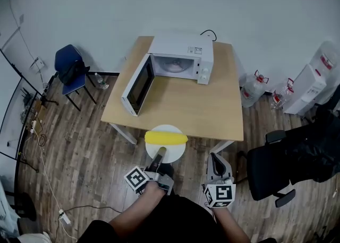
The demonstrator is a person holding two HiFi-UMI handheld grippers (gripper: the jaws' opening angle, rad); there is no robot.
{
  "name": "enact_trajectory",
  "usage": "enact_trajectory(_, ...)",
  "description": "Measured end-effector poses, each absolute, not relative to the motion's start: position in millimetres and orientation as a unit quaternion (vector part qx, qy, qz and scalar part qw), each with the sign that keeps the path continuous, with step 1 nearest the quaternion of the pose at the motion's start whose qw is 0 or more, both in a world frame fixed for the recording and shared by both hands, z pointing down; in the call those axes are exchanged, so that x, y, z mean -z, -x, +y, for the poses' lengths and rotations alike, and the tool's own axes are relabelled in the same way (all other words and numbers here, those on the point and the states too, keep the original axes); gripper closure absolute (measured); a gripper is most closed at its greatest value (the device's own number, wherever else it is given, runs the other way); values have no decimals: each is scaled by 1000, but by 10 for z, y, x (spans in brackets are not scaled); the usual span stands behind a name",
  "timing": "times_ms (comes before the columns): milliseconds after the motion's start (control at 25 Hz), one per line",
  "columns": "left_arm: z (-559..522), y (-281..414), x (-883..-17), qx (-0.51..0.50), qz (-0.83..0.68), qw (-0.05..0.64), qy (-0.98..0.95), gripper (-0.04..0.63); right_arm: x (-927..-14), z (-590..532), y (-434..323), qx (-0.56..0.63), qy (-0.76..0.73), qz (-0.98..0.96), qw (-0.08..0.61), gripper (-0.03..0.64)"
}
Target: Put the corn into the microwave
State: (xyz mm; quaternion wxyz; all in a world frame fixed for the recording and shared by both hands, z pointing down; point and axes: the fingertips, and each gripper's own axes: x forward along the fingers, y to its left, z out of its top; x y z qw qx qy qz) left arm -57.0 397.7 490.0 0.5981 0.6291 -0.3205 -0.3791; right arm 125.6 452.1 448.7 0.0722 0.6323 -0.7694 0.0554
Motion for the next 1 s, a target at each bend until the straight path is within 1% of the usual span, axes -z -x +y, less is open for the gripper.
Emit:
enact_trajectory(360,3001,592,-4907,357,-315,617,-627,577,-4435,3519,-1123,-69,-635,-765,83,557)
enact_trajectory(560,2477,669,-4929,350,-311,623,-626,577,-4354,2950,-1048,-66,-637,-764,78,557)
enact_trajectory(720,2130,708,-5014,330,-311,631,-629,577,-4375,2557,-1032,-86,-649,-752,75,557)
enact_trajectory(1000,1636,775,-5128,297,-295,639,-645,577,-4418,1991,-869,-83,-656,-743,101,557)
